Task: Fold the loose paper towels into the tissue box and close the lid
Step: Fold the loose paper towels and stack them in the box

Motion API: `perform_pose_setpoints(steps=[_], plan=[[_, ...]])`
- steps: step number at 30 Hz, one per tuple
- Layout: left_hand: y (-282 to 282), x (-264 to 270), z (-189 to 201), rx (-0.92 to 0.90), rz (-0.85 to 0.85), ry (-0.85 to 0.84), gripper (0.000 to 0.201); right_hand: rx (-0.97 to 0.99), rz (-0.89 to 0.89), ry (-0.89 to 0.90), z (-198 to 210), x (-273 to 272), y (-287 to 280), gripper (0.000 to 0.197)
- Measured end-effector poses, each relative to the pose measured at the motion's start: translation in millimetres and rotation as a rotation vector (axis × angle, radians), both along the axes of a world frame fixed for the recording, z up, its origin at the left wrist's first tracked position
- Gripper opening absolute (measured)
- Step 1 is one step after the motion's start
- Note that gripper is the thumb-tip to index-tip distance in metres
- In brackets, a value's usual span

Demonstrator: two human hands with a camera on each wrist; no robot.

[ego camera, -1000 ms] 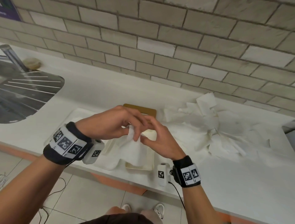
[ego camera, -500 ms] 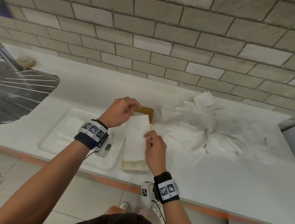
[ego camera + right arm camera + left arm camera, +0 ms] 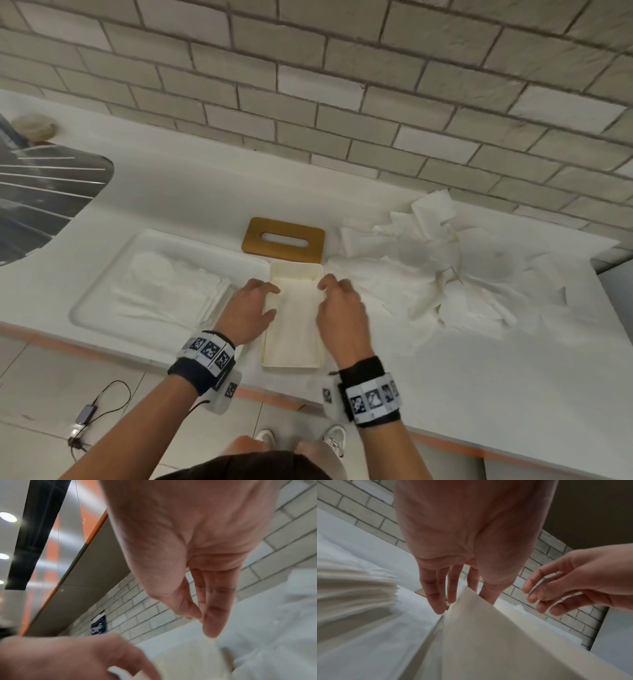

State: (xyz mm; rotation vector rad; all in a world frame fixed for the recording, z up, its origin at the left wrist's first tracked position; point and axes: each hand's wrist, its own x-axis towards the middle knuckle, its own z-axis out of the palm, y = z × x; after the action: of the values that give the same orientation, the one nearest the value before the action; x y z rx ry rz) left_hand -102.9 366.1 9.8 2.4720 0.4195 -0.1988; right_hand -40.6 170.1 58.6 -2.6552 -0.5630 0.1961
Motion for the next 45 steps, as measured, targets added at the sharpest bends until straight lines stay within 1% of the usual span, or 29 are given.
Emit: perform_pose_setpoints(steps=[1,3,4,5,6,7,8,10,12,14,16,17,18,19,20,22,24,26,28,31,34,36,37,39,40,41,42,43,45], plan=[[0,0,0,0.000,0.010,-0.031,0.041,-0.043,0.011,-0.044,-1,15,-7,0.051],[-1,-1,2,0.002,0.031,-0.082,0.038,-0.200,0.078,-0.090,-9,43,-21,0.061],[-2,-1,5,0.005,0.040,-0.109,0.036,-0.277,0.122,-0.093,-16,55,-27,0.061],[-2,0,7,0.007,0.048,-0.143,0.035,-0.335,0.164,-0.087,-23,65,-33,0.055],[-3,0,11,0.001,0.055,-0.182,0.033,-0.370,0.199,-0.087,-28,74,-38,0.044],[-3,0,15,-0.012,0.058,-0.228,0.031,-0.355,0.220,-0.104,-28,81,-43,0.033],[-2,0,20,-0.030,0.054,-0.283,0.029,-0.287,0.235,-0.134,-26,86,-49,0.025],[-3,-1,34,-0.113,0.031,-0.393,0.029,0.006,0.248,-0.173,-7,91,-59,0.020],[-10,-4,55,-0.252,0.008,-0.433,0.046,0.351,0.218,-0.154,27,84,-63,0.015],[-21,-5,77,-0.384,-0.029,-0.424,0.072,0.584,0.171,-0.073,68,67,-55,0.009],[-32,-2,93,-0.478,-0.073,-0.436,0.091,0.752,0.138,-0.014,93,53,-42,0.009],[-36,0,98,-0.523,-0.071,-0.443,0.094,0.804,0.120,0.005,98,49,-34,0.009],[-39,2,103,-0.566,-0.046,-0.447,0.093,0.826,0.095,0.015,99,47,-26,0.010],[-41,4,105,-0.596,-0.001,-0.454,0.086,0.831,0.067,0.016,96,46,-19,0.012],[-42,7,104,-0.593,0.056,-0.470,0.077,0.828,0.036,0.020,91,45,-13,0.018],[-40,13,94,-0.505,0.153,-0.496,0.064,0.827,-0.008,0.094,75,41,-4,0.041],[-34,16,77,-0.429,0.196,-0.464,0.063,0.771,-0.017,0.195,54,33,1,0.068],[-29,16,57,-0.357,0.210,-0.392,0.065,0.655,0.001,0.230,28,22,4,0.082],[-28,13,37,-0.277,0.175,-0.348,0.068,0.519,0.031,0.198,3,12,6,0.084],[-29,3,14,-0.149,0.098,-0.314,0.081,0.307,0.121,0.179,-28,-3,16,0.078],[-31,-7,5,0.021,0.039,-0.317,0.082,0.137,0.188,0.124,-40,-7,22,0.068],[-31,-15,4,0.148,0.005,-0.353,0.075,0.127,0.155,0.064,-35,-1,21,0.061],[-29,-18,4,0.168,0.014,-0.368,0.072,0.162,0.103,0.015,-29,7,18,0.053],[-25,-24,4,0.148,0.052,-0.387,0.067,0.241,-0.039,-0.081,-19,34,6,0.032],[-24,-28,4,0.131,0.066,-0.389,0.065,0.268,-0.104,-0.108,-17,52,-1,0.025],[-23,-30,4,0.120,0.073,-0.386,0.063,0.279,-0.158,-0.104,-18,71,-8,0.022],[-23,-32,4,0.114,0.073,-0.382,0.060,0.266,-0.198,-0.064,-22,89,-15,0.027],[-23,-34,5,0.107,0.072,-0.378,0.058,0.203,-0.224,0.012,-29,107,-22,0.038],[-25,-36,6,0.090,0.064,-0.363,0.055,-0.025,-0.206,0.165,-49,132,-35,0.069]])
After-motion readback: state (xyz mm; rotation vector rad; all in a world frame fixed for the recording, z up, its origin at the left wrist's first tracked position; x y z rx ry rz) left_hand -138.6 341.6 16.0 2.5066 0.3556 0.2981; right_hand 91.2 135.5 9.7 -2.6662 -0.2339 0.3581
